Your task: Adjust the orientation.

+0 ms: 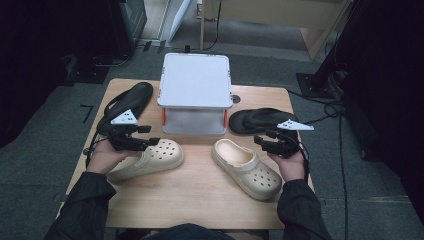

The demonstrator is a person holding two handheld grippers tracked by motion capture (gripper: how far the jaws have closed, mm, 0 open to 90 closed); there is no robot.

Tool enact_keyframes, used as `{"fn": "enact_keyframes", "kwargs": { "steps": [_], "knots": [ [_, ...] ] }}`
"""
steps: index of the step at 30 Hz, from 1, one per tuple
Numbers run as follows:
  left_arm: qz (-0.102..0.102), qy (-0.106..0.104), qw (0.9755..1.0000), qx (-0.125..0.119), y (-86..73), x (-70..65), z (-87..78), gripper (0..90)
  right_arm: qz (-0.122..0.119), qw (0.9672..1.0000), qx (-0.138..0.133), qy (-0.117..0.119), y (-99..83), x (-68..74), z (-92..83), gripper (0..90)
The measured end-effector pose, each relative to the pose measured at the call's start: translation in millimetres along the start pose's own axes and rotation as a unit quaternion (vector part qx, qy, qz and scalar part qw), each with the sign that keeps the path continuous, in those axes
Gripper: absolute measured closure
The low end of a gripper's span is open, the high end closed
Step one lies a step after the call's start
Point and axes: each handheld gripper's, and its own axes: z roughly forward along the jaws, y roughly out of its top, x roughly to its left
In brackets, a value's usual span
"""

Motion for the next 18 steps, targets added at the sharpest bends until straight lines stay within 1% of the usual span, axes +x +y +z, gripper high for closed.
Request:
{"fn": "enact_keyframes", "kwargs": {
  "steps": [4,5,7,10,13,15,18],
  "knots": [
    [0.002,0.003,1.0000,0.000,-0.3,1.5,-2.5,36.0,-0.007,0.9999,0.009,0.000,-0.2,2.2,1.4,38.7],
    [0.001,0.002,1.0000,-0.003,-0.7,1.8,-3.1,36.0,-0.007,0.9999,0.009,0.000,-0.2,2.2,1.4,38.7],
    [0.000,0.002,1.0000,-0.001,-1.3,2.5,-5.5,35.9,-0.006,0.9999,0.008,0.002,0.0,1.8,1.3,38.7],
    [0.004,0.008,1.0000,-0.001,-3.5,3.5,-10.5,35.6,-0.005,0.9999,0.008,0.003,0.7,1.3,1.7,38.7],
    [0.003,0.017,0.9998,-0.007,-7.6,5.8,-19.6,35.5,-0.007,0.9999,0.008,0.006,2.0,1.4,2.4,38.7],
    [-0.003,0.023,0.9997,-0.011,-11.7,8.4,-26.8,35.6,-0.009,0.9999,0.007,0.012,4.5,2.7,4.3,38.7],
    [-0.014,0.032,0.9993,-0.013,-19.0,13.2,-37.3,35.7,-0.014,0.9998,0.008,0.014,6.5,3.2,6.1,38.7]
  ]
}}
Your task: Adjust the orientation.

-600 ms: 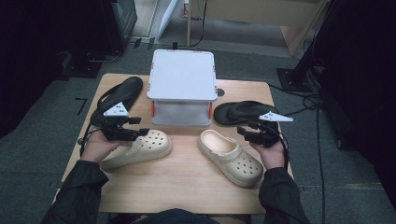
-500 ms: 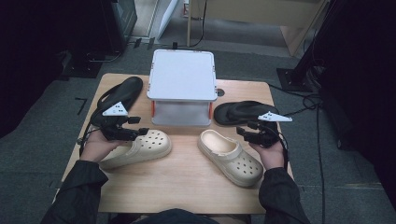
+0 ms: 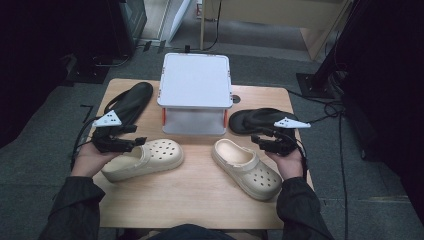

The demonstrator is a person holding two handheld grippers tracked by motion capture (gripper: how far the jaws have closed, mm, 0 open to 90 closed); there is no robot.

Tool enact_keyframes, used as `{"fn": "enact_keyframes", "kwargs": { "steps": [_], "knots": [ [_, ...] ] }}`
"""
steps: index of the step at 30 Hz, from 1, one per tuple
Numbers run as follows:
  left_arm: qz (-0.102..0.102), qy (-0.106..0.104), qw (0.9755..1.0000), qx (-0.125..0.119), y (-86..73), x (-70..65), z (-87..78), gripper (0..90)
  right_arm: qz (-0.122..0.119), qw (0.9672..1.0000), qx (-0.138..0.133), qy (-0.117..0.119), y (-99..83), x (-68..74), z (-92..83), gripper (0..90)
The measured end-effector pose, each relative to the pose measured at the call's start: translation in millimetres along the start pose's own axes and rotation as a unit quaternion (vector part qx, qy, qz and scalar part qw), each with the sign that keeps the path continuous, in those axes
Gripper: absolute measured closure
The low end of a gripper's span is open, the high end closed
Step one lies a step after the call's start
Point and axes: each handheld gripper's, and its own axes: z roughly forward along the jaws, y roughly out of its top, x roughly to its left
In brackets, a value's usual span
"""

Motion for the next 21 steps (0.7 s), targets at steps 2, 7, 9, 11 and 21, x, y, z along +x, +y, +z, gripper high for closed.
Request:
{"fn": "enact_keyframes", "kwargs": {
  "steps": [2,7,9,11,21],
  "knots": [
    [-0.003,0.004,1.0000,0.001,-5.0,3.0,-5.1,35.7,0.000,1.0000,-0.005,0.004,3.3,-0.1,2.1,38.7],
    [-0.019,0.006,0.9998,0.008,-19.5,9.5,-11.3,36.1,0.002,0.9999,-0.008,0.009,8.0,-0.4,6.8,38.7],
    [-0.018,0.004,0.9998,0.008,-24.6,10.6,-12.3,36.2,0.002,0.9999,-0.007,0.013,9.7,-0.4,9.3,38.7],
    [-0.016,0.000,0.9999,0.006,-31.1,13.0,-11.6,36.3,0.001,0.9999,-0.006,0.016,11.0,0.0,11.3,38.7],
    [-0.024,-0.006,0.9992,0.033,-45.6,29.3,2.1,37.3,-0.002,0.9999,-0.004,0.016,13.5,2.4,14.3,38.7]
  ]
}}
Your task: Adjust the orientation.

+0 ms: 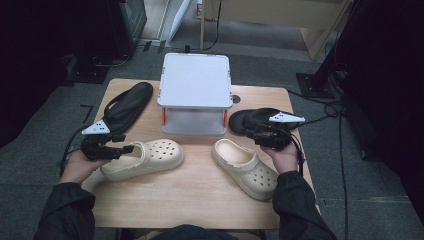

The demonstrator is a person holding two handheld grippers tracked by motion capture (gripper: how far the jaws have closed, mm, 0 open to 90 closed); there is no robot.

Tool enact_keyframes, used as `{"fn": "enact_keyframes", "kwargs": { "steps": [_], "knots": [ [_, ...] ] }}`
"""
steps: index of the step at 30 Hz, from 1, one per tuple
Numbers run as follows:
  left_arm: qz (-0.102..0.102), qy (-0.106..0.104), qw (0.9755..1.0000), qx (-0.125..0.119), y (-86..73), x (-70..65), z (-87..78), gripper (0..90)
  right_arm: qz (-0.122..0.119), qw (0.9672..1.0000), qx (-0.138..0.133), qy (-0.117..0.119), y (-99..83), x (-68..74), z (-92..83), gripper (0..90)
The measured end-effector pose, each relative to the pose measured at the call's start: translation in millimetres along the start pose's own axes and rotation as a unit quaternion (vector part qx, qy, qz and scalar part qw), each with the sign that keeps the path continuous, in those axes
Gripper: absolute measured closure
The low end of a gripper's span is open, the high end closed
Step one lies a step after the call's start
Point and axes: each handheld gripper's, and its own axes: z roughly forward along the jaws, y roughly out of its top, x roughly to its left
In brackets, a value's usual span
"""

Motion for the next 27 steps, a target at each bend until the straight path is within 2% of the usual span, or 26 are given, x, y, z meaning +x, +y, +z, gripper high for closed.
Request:
{"fn": "enact_keyframes", "kwargs": {
  "steps": [8,15,18,19,21,22,27],
  "knots": [
    [0.022,-0.008,0.9996,0.018,2.9,-3.6,16.4,37.5,-0.004,1.0000,0.003,-0.002,-0.7,1.7,-0.8,38.7],
    [0.038,-0.017,0.9986,0.032,11.9,-7.2,29.2,42.4,-0.008,0.9999,0.004,-0.006,-4.6,5.1,-4.7,39.0],
    [0.035,-0.023,0.9983,0.040,14.5,-6.5,33.0,42.8,-0.009,0.9999,0.002,-0.006,-5.6,5.0,-6.7,41.4],
    [0.036,-0.028,0.9980,0.043,15.9,-7.2,34.3,47.6,-0.008,1.0000,-0.001,-0.004,-6.7,4.7,-9.3,42.7],
    [0.037,-0.029,0.9979,0.046,17.0,-8.0,35.0,48.4,-0.005,1.0000,-0.001,-0.004,-6.9,5.0,-10.2,43.3],
    [0.036,-0.033,0.9977,0.047,17.8,-8.6,35.2,52.0,-0.006,1.0000,-0.002,-0.005,-7.1,5.3,-11.7,44.0],
    [0.033,-0.027,0.9976,0.054,20.8,-12.0,35.3,56.3,-0.003,0.9998,-0.018,0.006,-5.1,11.6,-16.8,47.2]
  ]
}}
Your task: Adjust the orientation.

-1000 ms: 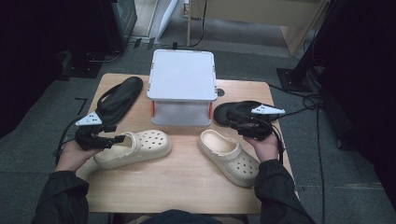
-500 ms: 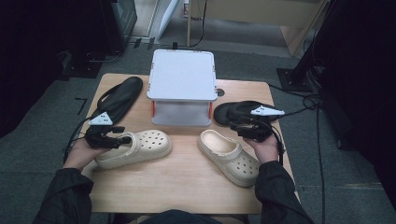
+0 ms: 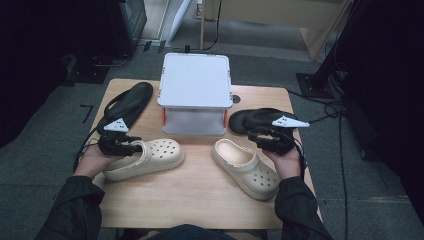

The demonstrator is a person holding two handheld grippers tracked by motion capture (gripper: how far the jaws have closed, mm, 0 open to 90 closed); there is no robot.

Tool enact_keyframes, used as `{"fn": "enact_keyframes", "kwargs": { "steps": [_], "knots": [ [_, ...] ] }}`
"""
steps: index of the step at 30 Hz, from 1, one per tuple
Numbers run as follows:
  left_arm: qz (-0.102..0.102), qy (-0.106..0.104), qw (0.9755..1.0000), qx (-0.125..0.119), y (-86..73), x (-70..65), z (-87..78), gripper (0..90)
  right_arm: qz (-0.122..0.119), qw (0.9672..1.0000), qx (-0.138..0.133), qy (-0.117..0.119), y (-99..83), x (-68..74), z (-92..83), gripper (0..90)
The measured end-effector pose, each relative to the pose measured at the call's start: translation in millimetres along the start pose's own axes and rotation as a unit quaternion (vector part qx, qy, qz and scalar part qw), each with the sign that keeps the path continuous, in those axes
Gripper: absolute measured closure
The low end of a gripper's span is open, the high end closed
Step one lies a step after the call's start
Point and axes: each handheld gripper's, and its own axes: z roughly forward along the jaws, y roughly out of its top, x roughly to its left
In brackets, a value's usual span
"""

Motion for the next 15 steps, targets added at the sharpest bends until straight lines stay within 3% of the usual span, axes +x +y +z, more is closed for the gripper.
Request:
{"fn": "enact_keyframes", "kwargs": {
  "steps": [4,6,10,14,15],
  "knots": [
    [-0.005,-0.008,0.9999,-0.004,4.5,-5.4,-1.5,62.0,0.002,0.9998,-0.006,0.018,4.4,9.8,-1.5,49.6],
    [-0.009,-0.019,0.9997,-0.009,8.4,-12.0,-1.3,64.7,-0.001,0.9994,-0.010,0.034,8.1,22.2,-1.8,50.9],
    [-0.020,-0.031,0.9993,-0.001,11.4,-18.9,0.7,65.9,-0.023,0.9985,-0.010,0.049,11.1,37.8,1.1,52.1],
    [-0.034,-0.056,0.9978,0.007,14.0,-30.7,4.4,67.4,-0.048,0.9960,0.003,0.075,13.4,62.8,10.6,53.9],
    [-0.036,-0.063,0.9973,0.007,14.1,-32.8,4.9,67.1,-0.059,0.9944,0.012,0.087,13.7,74.8,16.9,55.0]
  ]
}}
